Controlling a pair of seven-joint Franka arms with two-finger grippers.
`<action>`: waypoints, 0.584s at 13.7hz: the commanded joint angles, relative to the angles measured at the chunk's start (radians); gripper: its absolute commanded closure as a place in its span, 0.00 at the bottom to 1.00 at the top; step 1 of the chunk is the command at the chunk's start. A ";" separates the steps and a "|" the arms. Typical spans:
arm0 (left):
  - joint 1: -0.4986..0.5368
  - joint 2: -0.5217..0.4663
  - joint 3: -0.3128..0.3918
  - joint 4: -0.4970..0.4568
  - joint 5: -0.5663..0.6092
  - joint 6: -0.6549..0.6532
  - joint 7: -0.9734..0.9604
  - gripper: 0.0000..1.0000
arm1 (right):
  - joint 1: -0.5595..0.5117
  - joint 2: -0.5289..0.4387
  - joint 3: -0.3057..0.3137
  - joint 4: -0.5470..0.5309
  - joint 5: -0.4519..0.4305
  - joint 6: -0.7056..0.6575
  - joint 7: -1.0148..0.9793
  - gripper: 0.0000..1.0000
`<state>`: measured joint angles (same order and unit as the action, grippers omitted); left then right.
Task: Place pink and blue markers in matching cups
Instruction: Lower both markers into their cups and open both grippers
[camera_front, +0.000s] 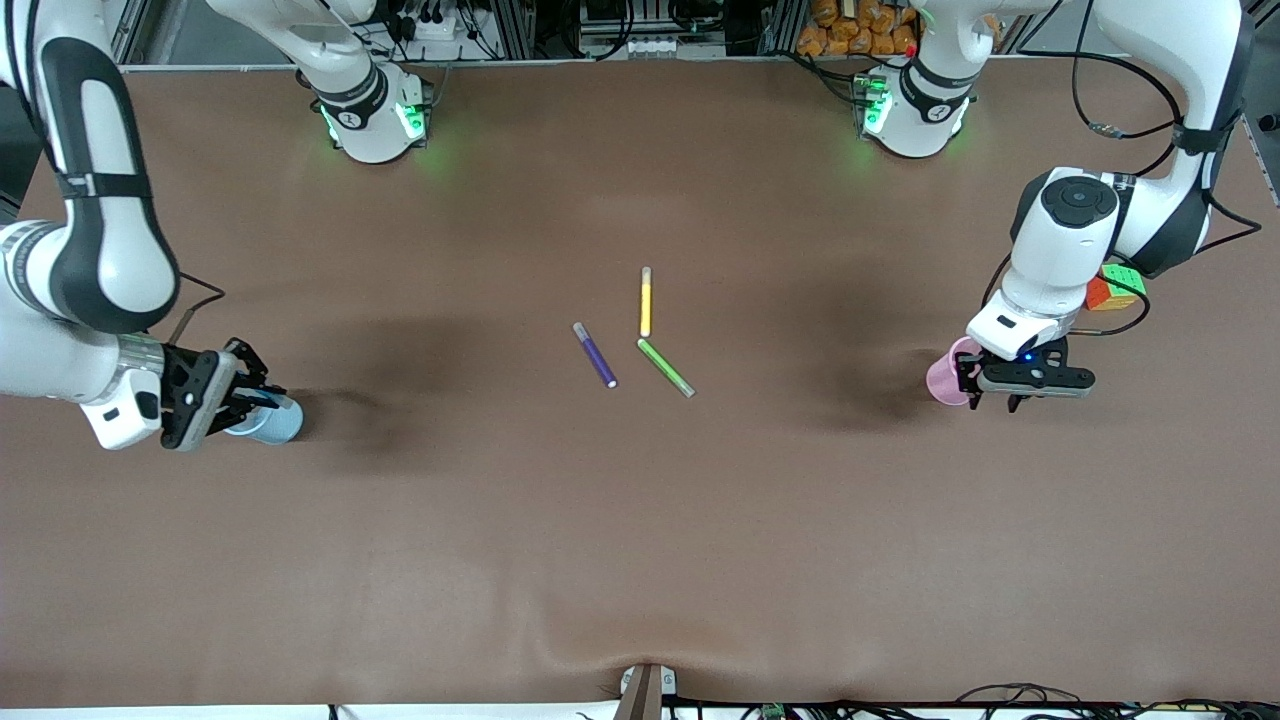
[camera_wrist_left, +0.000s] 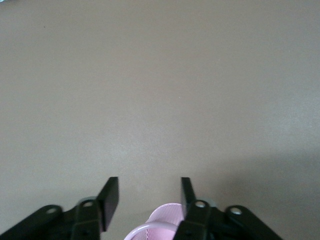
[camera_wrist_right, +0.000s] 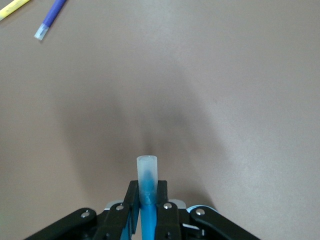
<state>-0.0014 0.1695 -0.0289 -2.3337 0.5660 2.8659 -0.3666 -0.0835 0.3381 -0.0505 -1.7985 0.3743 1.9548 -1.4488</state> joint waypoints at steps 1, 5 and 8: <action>0.009 -0.011 -0.006 0.007 0.026 0.015 -0.017 0.00 | -0.061 -0.022 0.020 -0.030 0.098 -0.001 -0.167 1.00; 0.011 -0.024 -0.006 0.057 0.026 -0.046 -0.012 0.00 | -0.105 0.007 0.020 -0.028 0.218 -0.020 -0.327 1.00; 0.004 -0.034 -0.026 0.115 0.006 -0.155 -0.011 0.00 | -0.131 0.041 0.020 -0.024 0.271 -0.020 -0.427 1.00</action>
<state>0.0001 0.1552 -0.0321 -2.2510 0.5660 2.7769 -0.3666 -0.1813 0.3602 -0.0502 -1.8213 0.5980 1.9385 -1.8062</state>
